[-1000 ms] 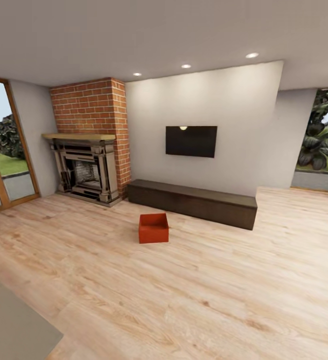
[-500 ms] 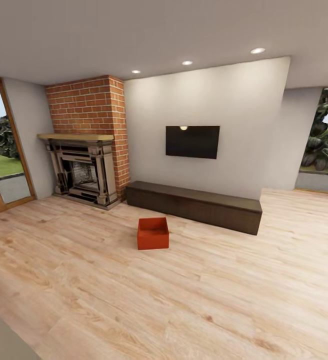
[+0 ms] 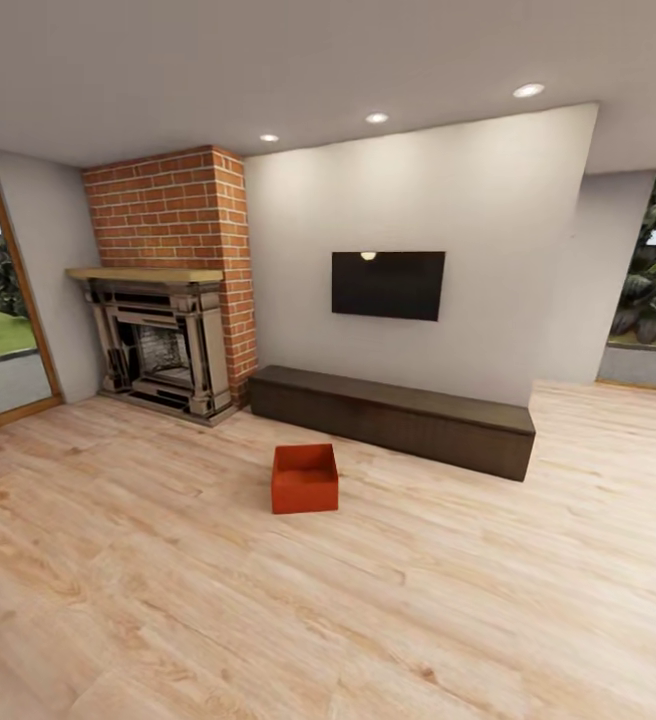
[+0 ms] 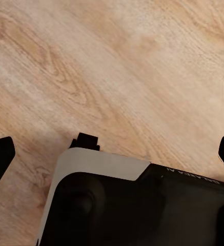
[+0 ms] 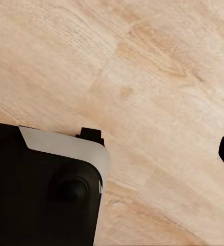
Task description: Move the two storage containers from the living room to the garage. In the garage, place one container on the floor and stack the other container on top of it (either order is fine).
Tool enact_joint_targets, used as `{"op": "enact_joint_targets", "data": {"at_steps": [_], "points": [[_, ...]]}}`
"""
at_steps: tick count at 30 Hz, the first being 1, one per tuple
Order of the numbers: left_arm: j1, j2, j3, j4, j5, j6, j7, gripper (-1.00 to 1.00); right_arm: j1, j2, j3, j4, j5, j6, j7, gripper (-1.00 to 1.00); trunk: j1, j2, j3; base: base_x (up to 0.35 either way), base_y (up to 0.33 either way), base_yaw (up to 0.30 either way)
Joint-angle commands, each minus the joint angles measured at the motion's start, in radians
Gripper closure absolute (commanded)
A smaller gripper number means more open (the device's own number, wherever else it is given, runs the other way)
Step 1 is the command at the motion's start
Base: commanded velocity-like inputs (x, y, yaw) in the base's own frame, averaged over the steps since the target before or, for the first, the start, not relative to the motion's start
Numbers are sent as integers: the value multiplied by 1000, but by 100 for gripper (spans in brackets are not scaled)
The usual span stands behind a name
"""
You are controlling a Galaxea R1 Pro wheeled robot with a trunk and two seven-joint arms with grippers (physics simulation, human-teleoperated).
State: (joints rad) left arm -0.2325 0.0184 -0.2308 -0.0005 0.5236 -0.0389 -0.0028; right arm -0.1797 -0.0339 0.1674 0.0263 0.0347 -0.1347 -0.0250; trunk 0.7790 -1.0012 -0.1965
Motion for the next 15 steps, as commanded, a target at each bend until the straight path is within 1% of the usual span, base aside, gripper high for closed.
{"op": "enact_joint_targets", "data": {"at_steps": [1,12,15], "points": [[-1,0,-8,1,9,-3,0,-100,-1,0,4,3,4,-5,-3,-100,1,-1,-1,323,0,0],[-1,0,-8,0,9,-3,0,-100,-1,0,4,3,4,-6,-3,-100,1,-1,-1,323,0,0],[-1,0,-8,0,9,-3,0,-100,-1,1,4,3,4,-5,-3,-100,1,-1,-1,323,49,0]]}}
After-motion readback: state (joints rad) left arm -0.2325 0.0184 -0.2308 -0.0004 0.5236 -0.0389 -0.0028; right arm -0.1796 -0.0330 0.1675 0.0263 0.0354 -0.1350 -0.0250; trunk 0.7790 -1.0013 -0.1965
